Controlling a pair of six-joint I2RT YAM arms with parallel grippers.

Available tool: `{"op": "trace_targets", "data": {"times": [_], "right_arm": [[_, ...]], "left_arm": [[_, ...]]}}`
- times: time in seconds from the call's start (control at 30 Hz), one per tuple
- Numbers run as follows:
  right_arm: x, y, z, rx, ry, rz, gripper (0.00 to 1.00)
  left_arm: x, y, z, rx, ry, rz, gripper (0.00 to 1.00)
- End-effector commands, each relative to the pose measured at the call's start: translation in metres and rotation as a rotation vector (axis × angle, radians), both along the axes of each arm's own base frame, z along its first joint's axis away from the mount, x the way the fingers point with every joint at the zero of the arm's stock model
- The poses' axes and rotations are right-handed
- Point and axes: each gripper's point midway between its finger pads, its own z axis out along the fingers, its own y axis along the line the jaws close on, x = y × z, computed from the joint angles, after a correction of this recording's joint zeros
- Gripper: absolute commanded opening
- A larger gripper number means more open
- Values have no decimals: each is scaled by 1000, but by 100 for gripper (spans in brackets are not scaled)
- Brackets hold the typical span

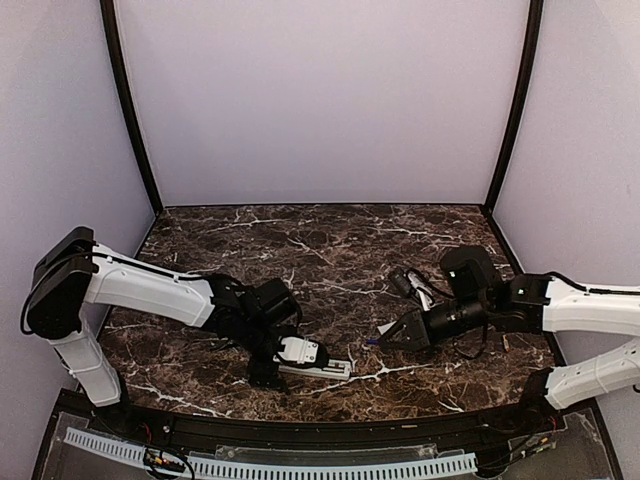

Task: Load the batteries into the remote control
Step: Hold the remote control without the battery cover at the center of the board.

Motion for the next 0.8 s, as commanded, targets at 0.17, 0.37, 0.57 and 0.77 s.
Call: {"op": "trace_targets", "data": {"times": [0.17, 0.37, 0.57, 0.77], "right_arm": [[7, 10, -2, 29, -7, 18, 0], [20, 14, -7, 11, 3, 8, 0], [25, 23, -13, -10, 31, 51, 0], [39, 29, -21, -25, 56, 96, 0]], "left_arm": [[-16, 6, -6, 58, 136, 110, 81], [-13, 0, -15, 56, 122, 116, 72], [-15, 1, -22, 63, 116, 119, 70], [-11, 0, -16, 45, 89, 139, 70]]}}
